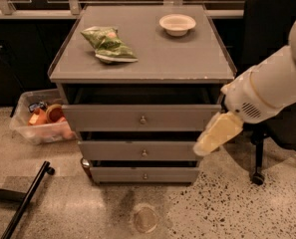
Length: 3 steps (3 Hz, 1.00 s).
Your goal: Open middle drawer
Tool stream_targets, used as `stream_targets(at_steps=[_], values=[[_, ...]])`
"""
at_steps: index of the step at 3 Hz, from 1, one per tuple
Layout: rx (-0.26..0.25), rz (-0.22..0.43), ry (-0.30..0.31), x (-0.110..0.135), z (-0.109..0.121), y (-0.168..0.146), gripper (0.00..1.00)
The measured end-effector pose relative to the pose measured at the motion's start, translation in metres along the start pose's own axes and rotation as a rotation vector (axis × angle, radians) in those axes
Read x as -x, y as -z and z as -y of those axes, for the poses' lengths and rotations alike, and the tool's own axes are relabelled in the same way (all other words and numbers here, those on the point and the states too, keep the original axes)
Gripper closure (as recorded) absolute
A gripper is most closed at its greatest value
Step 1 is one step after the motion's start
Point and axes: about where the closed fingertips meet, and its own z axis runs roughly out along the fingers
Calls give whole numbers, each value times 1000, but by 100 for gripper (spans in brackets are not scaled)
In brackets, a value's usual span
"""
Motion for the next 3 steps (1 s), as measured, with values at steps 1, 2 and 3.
stream_targets(at_steps=[1, 2, 3], values=[[22, 99, -127, -1, -15, -46, 0], [36, 189, -236, -5, -39, -85, 0], [-18, 230, -251, 2, -29, -86, 0]])
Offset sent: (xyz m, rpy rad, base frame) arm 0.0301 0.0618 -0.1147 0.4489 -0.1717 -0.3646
